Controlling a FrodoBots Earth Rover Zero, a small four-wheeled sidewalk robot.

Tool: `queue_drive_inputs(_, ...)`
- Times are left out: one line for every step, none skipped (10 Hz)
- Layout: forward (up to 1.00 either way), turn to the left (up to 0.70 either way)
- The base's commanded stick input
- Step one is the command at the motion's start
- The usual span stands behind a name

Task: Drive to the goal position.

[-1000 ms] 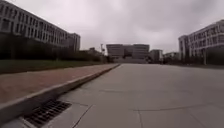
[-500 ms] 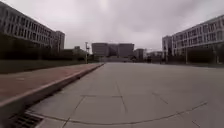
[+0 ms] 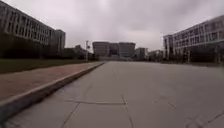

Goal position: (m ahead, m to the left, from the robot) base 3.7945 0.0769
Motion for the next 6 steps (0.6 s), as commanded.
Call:
queue_drive_inputs(0.7, 0.0)
queue_drive_inputs(0.7, 0.0)
queue_drive_inputs(0.7, 0.0)
queue_drive_inputs(0.7, -0.07)
queue_drive_inputs(0.7, -0.15)
queue_drive_inputs(0.7, -0.23)
